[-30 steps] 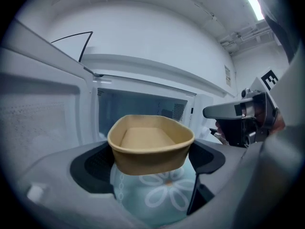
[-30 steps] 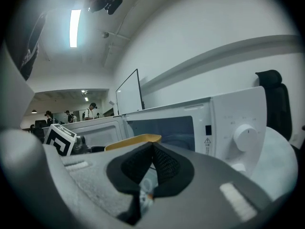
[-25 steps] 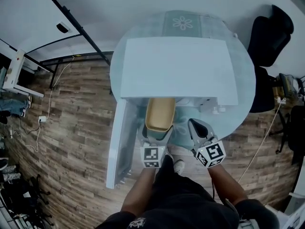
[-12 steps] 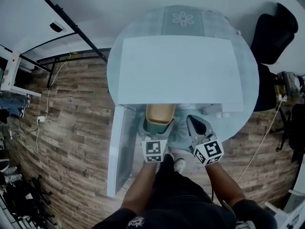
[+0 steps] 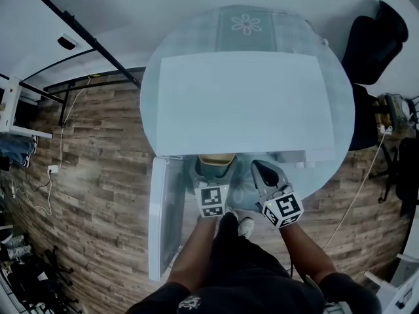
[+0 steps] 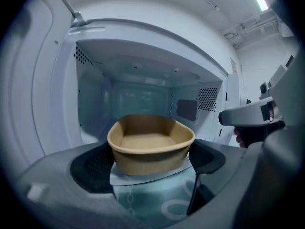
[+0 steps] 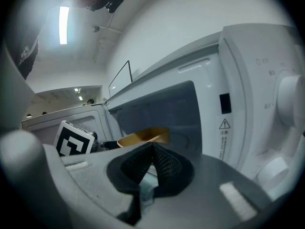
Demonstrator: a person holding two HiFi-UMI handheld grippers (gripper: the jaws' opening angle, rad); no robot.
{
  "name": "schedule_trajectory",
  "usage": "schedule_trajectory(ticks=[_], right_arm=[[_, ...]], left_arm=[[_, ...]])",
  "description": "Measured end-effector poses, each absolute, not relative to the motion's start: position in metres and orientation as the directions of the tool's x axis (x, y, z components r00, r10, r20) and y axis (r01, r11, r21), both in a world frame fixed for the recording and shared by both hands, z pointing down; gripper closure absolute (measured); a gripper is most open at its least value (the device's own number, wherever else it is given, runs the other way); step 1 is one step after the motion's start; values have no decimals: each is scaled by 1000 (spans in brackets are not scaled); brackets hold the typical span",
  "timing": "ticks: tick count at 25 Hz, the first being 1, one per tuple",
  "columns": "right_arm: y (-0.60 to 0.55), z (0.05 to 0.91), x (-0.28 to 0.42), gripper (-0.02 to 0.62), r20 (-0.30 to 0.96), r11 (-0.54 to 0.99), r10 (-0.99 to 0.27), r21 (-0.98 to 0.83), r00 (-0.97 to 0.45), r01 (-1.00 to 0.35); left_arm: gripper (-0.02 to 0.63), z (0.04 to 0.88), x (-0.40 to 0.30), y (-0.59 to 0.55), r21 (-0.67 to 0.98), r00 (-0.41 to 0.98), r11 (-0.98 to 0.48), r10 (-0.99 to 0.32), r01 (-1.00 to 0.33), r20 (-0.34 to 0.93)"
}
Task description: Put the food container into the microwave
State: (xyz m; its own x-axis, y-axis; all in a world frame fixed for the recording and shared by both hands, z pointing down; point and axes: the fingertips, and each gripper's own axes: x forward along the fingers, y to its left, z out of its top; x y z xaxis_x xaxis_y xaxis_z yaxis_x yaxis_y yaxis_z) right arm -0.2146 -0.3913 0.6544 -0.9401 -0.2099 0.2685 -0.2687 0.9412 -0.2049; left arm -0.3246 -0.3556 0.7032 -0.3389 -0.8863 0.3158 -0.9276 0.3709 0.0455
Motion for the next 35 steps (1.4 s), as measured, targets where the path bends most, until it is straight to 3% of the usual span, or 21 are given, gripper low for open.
schedule_trajectory(ticks=[17, 35], right_arm=[[-392, 666, -217, 594, 294, 940, -201, -209, -935, -268], [-375, 646, -201, 595, 275, 952, -188, -185, -943, -244]], left_arm=[[109, 721, -345, -374, 32, -376, 411, -861, -911, 343], [104, 710, -319, -348, 13, -388, 417, -856, -909, 341]])
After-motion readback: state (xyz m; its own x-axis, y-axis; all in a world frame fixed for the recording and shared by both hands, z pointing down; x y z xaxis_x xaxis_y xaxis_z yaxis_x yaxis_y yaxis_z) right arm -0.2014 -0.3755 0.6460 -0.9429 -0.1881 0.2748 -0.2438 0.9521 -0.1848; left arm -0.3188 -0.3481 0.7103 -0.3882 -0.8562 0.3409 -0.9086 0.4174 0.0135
